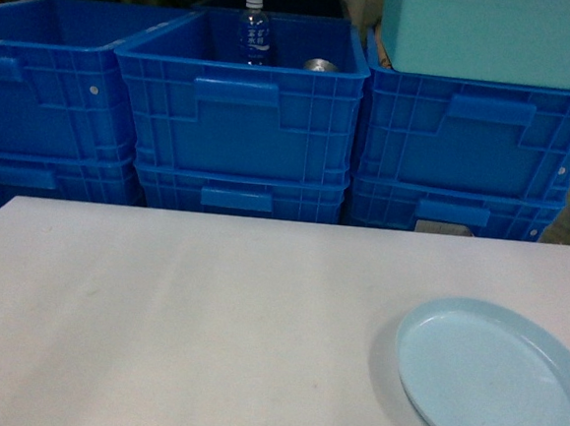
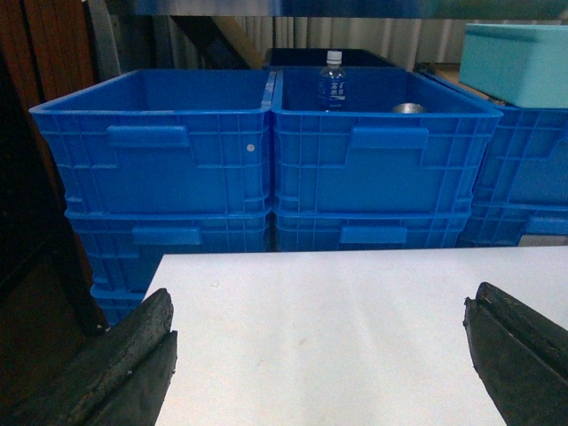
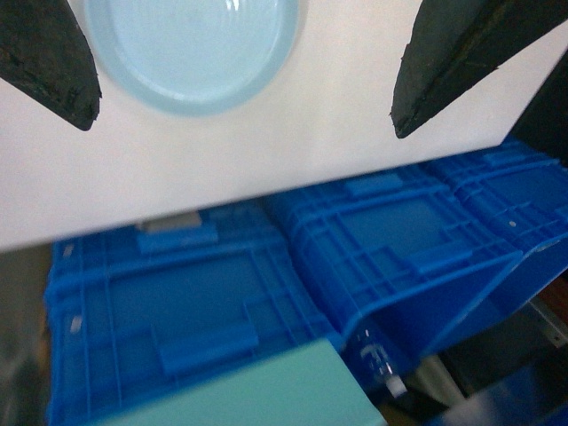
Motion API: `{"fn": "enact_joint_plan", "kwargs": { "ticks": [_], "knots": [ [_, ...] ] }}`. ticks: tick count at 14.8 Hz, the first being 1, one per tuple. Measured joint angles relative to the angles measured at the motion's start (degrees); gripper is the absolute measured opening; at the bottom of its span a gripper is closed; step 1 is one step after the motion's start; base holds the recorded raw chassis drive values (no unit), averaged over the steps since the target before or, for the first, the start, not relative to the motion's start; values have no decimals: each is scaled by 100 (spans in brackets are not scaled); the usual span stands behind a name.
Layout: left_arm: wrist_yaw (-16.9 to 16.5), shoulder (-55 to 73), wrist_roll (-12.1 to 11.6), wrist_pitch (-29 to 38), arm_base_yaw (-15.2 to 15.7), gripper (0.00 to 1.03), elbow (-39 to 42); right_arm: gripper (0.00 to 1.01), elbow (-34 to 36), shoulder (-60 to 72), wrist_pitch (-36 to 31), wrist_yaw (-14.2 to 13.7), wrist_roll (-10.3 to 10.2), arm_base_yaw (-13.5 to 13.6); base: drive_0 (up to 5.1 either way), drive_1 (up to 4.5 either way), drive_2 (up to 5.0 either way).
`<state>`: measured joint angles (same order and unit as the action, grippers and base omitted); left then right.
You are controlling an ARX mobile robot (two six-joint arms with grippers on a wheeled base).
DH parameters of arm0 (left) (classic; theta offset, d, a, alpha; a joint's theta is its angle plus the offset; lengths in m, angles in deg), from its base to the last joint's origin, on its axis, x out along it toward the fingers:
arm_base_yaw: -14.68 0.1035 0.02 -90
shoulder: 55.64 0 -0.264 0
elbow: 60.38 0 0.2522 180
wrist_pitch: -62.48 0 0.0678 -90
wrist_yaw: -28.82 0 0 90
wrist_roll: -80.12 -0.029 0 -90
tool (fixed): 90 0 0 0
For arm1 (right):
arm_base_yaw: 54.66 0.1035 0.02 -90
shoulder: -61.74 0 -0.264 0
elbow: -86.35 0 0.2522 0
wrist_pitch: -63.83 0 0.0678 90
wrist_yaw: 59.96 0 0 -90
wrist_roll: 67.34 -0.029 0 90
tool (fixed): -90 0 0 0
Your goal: Place blue tray on left shelf second layer neatly
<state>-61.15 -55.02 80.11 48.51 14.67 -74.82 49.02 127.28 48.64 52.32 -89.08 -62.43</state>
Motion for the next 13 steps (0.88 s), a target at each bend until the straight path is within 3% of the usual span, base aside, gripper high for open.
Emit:
{"fn": "enact_joint_plan", "kwargs": {
  "ticks": [1,2,3,4,7,9,13],
  "knots": [
    [2,0,0,0,0,98,0,98,-422,1123,68,562,-501,-297,0,0,0],
    [0,0,0,0,0,98,0,98,-765,1851,48,925,-879,-498,0,0,0],
    [0,0,0,0,0,98,0,98,-1034,2371,-15,1095,-1054,-691,0,0,0],
    [0,0,0,0,0,98,0,98,-1156,2592,-22,1204,-1095,-778,0,0,0],
    [0,0,0,0,0,98,0,98,-1290,3263,22,1314,-960,-894,0,0,0],
    [2,0,0,0,0,98,0,98,-1290,3523,20,1373,-706,-909,0,0,0],
    [0,0,0,0,0,98,0,98,-1224,4013,-262,1163,-411,-706,0,0,0]
  ]
}}
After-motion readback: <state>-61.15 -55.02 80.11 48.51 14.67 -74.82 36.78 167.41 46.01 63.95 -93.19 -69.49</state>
